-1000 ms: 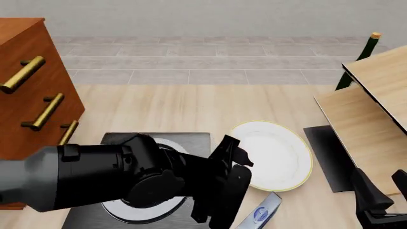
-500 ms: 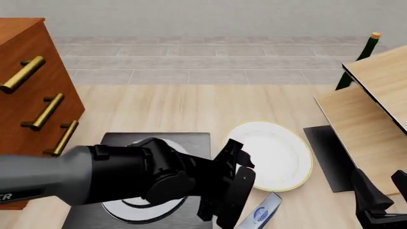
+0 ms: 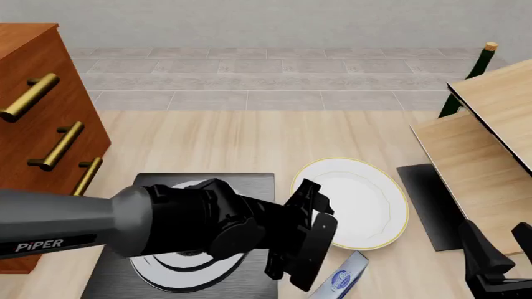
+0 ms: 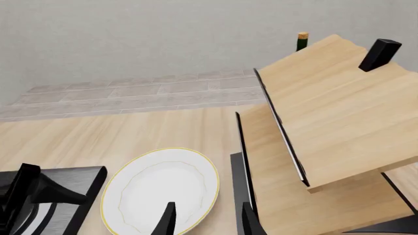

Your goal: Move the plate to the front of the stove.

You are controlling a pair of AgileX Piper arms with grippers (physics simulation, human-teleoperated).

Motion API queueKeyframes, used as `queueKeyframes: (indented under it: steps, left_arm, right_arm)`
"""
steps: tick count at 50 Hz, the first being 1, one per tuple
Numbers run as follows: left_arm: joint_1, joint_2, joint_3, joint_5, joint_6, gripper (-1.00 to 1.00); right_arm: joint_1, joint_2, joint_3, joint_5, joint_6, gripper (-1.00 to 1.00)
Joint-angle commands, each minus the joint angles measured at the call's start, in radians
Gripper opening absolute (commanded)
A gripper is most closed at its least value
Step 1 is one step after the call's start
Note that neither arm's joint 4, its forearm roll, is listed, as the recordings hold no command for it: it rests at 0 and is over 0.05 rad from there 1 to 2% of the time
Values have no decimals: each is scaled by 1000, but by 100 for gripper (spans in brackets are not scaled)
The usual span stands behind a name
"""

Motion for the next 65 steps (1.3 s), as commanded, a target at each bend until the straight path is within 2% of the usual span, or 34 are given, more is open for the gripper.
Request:
queueKeyframes:
  steps: [1,26,65]
  left_arm:
    - [13,32,-34,-6,17,100]
    - [-18,86,-69,-30,-13,100]
    - [5,177,-90,-81,-22,100]
  right_arm:
    - [-6,0,0,-1,2,100]
    - [-17,0,0,1,1,100]
    - [-25,1,0,4,-2,100]
